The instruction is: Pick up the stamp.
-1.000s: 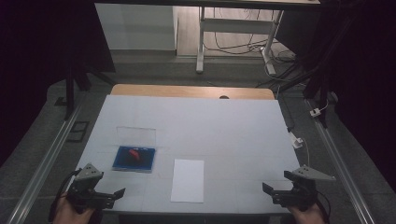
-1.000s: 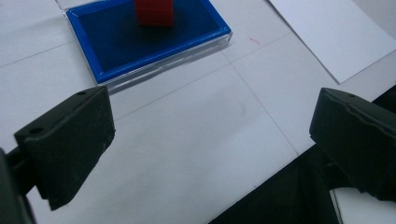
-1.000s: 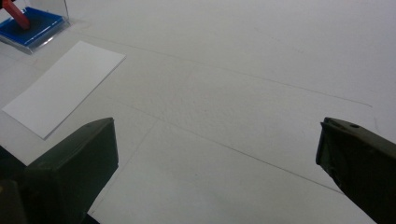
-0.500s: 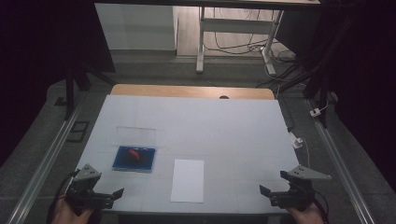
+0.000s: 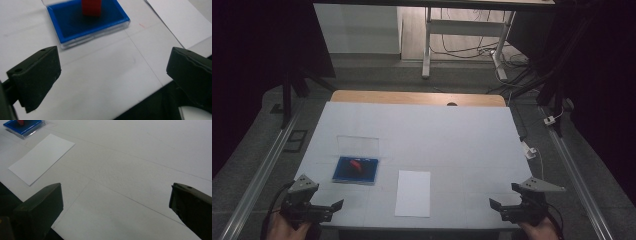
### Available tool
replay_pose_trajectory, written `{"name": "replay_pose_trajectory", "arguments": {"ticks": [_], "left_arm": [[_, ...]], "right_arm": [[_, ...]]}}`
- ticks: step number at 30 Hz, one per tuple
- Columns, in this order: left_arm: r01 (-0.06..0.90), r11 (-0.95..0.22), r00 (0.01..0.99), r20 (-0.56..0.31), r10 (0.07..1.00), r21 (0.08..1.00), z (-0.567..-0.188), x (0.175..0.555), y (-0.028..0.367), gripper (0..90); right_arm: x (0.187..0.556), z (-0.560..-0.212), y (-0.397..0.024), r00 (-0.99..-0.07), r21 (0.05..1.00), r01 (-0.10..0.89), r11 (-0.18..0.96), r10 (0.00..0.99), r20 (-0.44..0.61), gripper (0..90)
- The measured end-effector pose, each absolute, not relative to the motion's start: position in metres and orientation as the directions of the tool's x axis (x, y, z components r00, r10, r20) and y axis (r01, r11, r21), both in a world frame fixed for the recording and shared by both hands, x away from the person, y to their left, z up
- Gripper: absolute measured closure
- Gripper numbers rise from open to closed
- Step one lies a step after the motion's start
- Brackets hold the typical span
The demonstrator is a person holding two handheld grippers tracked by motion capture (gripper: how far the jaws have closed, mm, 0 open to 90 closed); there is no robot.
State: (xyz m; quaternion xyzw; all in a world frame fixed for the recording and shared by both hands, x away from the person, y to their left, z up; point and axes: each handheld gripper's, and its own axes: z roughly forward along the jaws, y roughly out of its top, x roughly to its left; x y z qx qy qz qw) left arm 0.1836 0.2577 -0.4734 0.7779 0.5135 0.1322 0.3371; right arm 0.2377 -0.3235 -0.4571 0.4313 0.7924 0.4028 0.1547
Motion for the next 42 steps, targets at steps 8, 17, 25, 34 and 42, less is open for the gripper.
{"name": "replay_pose_trajectory", "arguments": {"ticks": [8, 17, 25, 34, 42], "left_arm": [[0.689, -0.265, 0.476, -0.146, 0.867, 0.674, -0.474, 0.19, 0.254, 0.0], [0.667, -0.261, 0.5, -0.16, 0.851, 0.697, -0.476, 0.203, 0.25, 0.0], [0.65, -0.266, 0.503, -0.141, 0.853, 0.712, -0.476, 0.216, 0.246, 0.0], [0.651, -0.243, 0.479, -0.141, 0.866, 0.719, -0.482, 0.233, 0.244, 0.0], [0.667, -0.234, 0.468, -0.153, 0.871, 0.707, -0.483, 0.25, 0.244, 0.0]], "right_arm": [[0.238, -0.458, -0.324, -0.577, 0.77, 0.564, 0.299, 0.809, 0.11, 0.0], [0.239, -0.458, -0.323, -0.582, 0.763, 0.567, 0.309, 0.806, 0.107, 0.0], [0.239, -0.458, -0.322, -0.585, 0.761, 0.568, 0.312, 0.804, 0.107, 0.0], [0.24, -0.458, -0.322, -0.587, 0.757, 0.571, 0.318, 0.803, 0.106, 0.0], [0.24, -0.459, -0.321, -0.592, 0.751, 0.574, 0.326, 0.799, 0.106, 0.0]]}}
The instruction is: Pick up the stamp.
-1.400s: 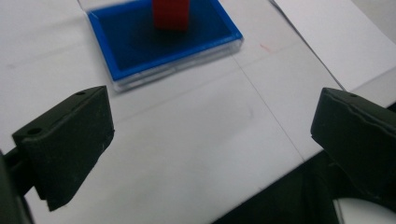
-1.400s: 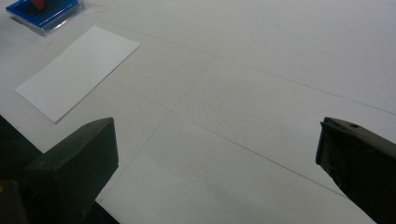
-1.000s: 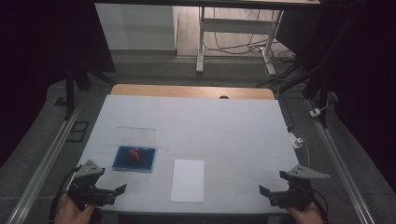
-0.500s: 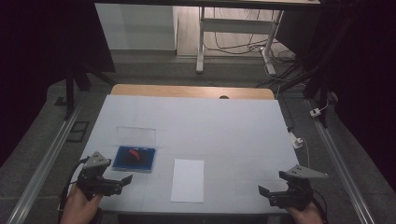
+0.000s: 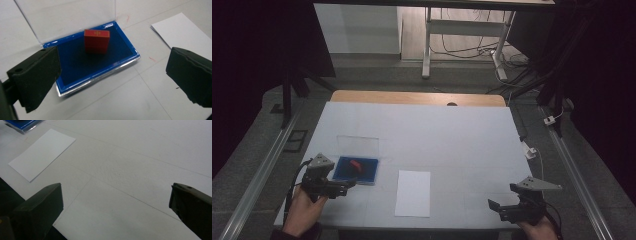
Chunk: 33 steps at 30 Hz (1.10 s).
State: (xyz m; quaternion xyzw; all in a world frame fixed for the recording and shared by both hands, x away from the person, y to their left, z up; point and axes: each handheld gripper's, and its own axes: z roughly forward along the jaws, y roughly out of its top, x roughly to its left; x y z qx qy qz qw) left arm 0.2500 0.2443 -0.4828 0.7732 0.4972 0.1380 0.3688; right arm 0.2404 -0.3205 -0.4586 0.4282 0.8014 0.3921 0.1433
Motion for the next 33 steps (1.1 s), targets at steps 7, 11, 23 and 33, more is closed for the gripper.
{"name": "replay_pose_trajectory", "arguments": {"ticks": [7, 11, 23, 33], "left_arm": [[0.671, -0.253, 0.481, -0.148, 0.864, 0.697, -0.485, 0.266, 0.239, 0.0], [0.671, -0.26, 0.479, -0.138, 0.867, 0.695, -0.487, 0.275, 0.238, 0.0], [0.688, -0.322, 0.488, -0.086, 0.869, 0.65, -0.498, 0.303, 0.231, 0.0], [0.686, -0.399, 0.515, -0.018, 0.857, 0.608, -0.502, 0.308, 0.225, 22.0]], "right_arm": [[0.241, -0.459, -0.32, -0.594, 0.75, 0.574, 0.329, 0.797, 0.105, 0.0], [0.241, -0.459, -0.32, -0.595, 0.746, 0.576, 0.333, 0.797, 0.104, 0.0], [0.241, -0.459, -0.319, -0.597, 0.744, 0.576, 0.338, 0.796, 0.101, 0.0], [0.24, -0.459, -0.319, -0.6, 0.744, 0.573, 0.344, 0.794, 0.096, 0.0]]}}
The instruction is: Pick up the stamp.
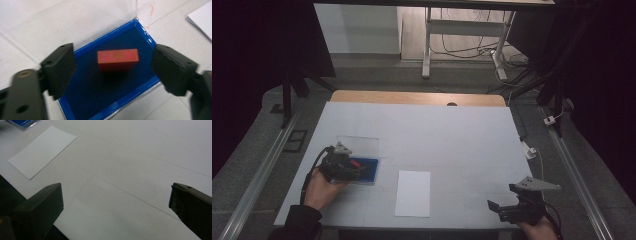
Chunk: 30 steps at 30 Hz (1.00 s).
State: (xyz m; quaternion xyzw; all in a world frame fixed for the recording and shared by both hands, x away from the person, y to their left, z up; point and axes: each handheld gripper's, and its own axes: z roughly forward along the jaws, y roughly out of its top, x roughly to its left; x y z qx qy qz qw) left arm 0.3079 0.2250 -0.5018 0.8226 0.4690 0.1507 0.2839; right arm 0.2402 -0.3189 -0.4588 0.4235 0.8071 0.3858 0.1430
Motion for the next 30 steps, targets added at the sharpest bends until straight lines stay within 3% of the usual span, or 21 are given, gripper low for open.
{"name": "replay_pose_trajectory", "arguments": {"ticks": [2, 3, 6, 14, 30], "left_arm": [[0.687, -0.407, 0.52, -0.016, 0.854, 0.602, -0.5014, 0.3078, 0.2243, 25.3], [0.687, -0.408, 0.523, -0.02, 0.852, 0.601, -0.5011, 0.3077, 0.2243, 32.4], [0.692, -0.406, 0.525, -0.03, 0.851, 0.597, -0.5001, 0.3075, 0.2247, 40.4], [0.703, -0.407, 0.52, -0.031, 0.853, 0.583, -0.4985, 0.3072, 0.2246, 57.0], [0.692, -0.379, 0.515, -0.052, 0.856, 0.614, -0.4924, 0.3047, 0.2277, 58.0]], "right_arm": [[0.2401, -0.4588, -0.3188, -0.601, 0.744, 0.573, 0.344, 0.794, 0.095, 0.0], [0.2402, -0.4589, -0.3186, -0.601, 0.742, 0.574, 0.346, 0.794, 0.094, 0.0], [0.2402, -0.4589, -0.3184, -0.601, 0.742, 0.574, 0.347, 0.793, 0.094, 0.0], [0.24, -0.4589, -0.3182, -0.604, 0.742, 0.572, 0.35, 0.791, 0.093, 0.0], [0.2394, -0.4588, -0.3174, -0.612, 0.743, 0.564, 0.36, 0.786, 0.084, 0.0]]}}
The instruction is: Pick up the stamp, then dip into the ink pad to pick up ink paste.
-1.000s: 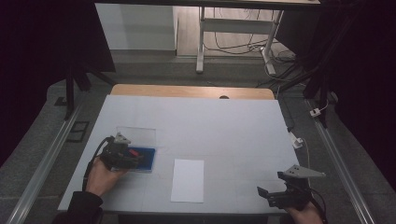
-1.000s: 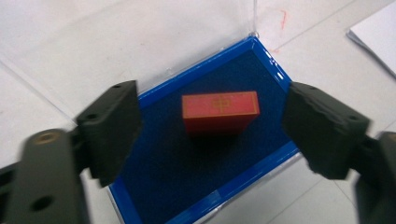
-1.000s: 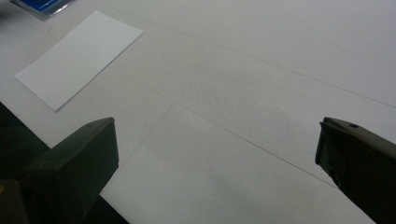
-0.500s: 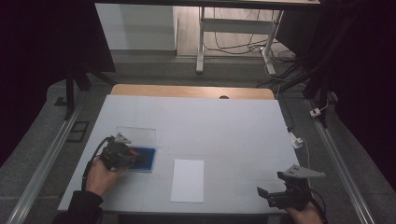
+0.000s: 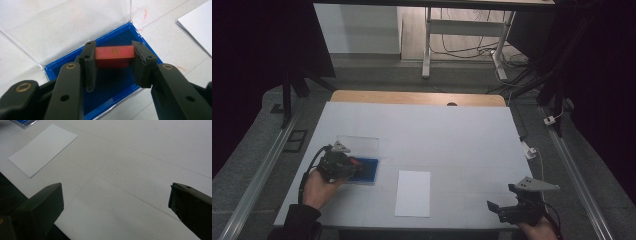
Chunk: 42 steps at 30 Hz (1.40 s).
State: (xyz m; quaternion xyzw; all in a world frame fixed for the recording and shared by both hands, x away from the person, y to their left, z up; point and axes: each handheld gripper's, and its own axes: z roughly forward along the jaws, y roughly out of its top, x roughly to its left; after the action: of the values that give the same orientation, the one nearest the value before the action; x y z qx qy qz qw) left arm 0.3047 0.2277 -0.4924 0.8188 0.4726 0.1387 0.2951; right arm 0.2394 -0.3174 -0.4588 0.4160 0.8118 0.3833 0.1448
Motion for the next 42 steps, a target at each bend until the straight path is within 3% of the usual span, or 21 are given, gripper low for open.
{"name": "replay_pose_trajectory", "arguments": {"ticks": [23, 30, 42], "left_arm": [[0.642, -0.296, 0.48, -0.069, 0.875, 0.707, -0.463, 0.286, 0.227, 58.1], [0.648, -0.3, 0.474, -0.063, 0.878, 0.7, -0.463, 0.284, 0.225, 58.1], [0.676, -0.292, 0.497, -0.126, 0.859, 0.676, -0.469, 0.289, 0.227, 58.0]], "right_arm": [[0.239, -0.459, -0.317, -0.621, 0.742, 0.559, 0.371, 0.78, 0.077, 0.0], [0.239, -0.459, -0.317, -0.622, 0.745, 0.556, 0.368, 0.779, 0.079, 0.0], [0.239, -0.459, -0.317, -0.624, 0.742, 0.558, 0.372, 0.778, 0.079, 0.0]]}}
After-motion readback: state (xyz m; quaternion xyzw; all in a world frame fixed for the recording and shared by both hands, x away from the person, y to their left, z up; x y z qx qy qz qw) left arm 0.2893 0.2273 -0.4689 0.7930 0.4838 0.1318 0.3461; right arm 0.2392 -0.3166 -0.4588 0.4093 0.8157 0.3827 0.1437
